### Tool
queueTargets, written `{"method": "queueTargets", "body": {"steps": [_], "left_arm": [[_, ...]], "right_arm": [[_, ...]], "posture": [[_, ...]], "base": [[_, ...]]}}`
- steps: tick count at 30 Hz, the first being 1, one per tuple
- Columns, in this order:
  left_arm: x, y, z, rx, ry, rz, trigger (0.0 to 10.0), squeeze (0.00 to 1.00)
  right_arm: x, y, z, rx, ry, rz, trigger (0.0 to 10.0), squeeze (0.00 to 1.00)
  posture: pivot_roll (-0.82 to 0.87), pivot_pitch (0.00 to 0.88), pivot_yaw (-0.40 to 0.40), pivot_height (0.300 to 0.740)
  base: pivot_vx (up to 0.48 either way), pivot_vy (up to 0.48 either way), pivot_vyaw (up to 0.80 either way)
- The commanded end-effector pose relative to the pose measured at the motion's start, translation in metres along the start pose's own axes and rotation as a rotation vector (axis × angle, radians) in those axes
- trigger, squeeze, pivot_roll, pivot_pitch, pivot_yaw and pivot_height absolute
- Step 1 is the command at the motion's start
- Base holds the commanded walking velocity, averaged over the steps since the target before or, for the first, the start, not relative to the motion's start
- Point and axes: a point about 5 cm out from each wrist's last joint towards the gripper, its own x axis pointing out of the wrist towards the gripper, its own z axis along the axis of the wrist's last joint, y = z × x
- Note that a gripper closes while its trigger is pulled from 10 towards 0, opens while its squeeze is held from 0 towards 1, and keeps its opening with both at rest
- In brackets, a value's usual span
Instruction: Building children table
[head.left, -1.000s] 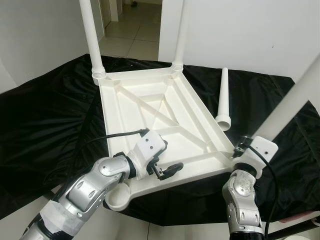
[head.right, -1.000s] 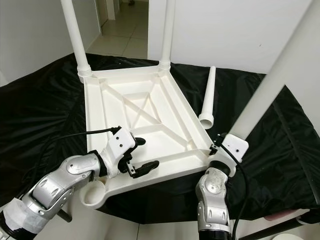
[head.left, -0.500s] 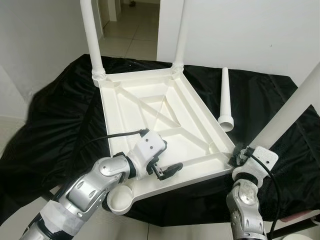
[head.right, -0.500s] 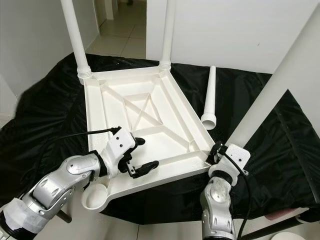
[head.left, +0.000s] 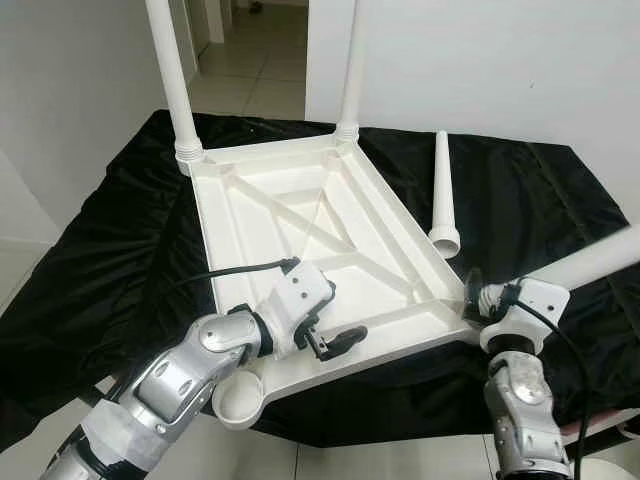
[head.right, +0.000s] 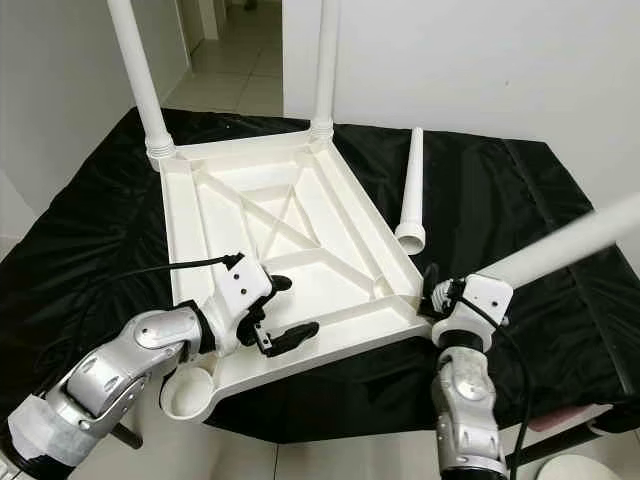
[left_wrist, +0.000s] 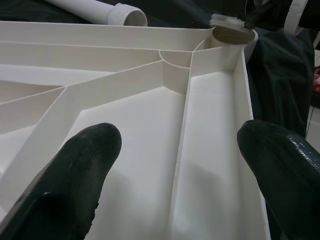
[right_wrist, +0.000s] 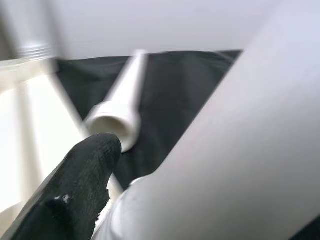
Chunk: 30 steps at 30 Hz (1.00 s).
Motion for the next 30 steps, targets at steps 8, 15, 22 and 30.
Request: {"method": "queueTargets", "body": {"steps": [8,15,22,30], "left_arm": [[0.008,-0.007,0.003,0.012,-0.001,-0.116,10.0,0.00],[0.009,0.000,0.006,0.021,-0.014,-0.076,10.0,0.00],[0.009,0.001,0.008,0.020,-0.023,-0.071,10.0,0.00],[0.014,0.009,0.027,-0.062,-0.120,-0.075,10.0,0.00]], "right_arm": [[0.011,0.001,0.008,-0.015,-0.010,0.222,0.3,0.00],[0.023,0.009,0.015,0.005,-0.003,0.427,0.0,0.00],[0.022,0.012,0.016,0.011,-0.001,0.487,0.0,0.00],[0.018,0.019,0.017,-0.010,0.003,0.538,10.0,0.00]], "posture": [[0.00,0.040,0.005,0.740],[0.00,0.052,-0.010,0.740],[0.00,0.052,-0.010,0.740],[0.00,0.063,-0.020,0.740]], "base": [[0.000,0.000,0.00],[0.000,0.000,0.00],[0.000,0.000,0.00],[0.000,0.000,0.00]]}}
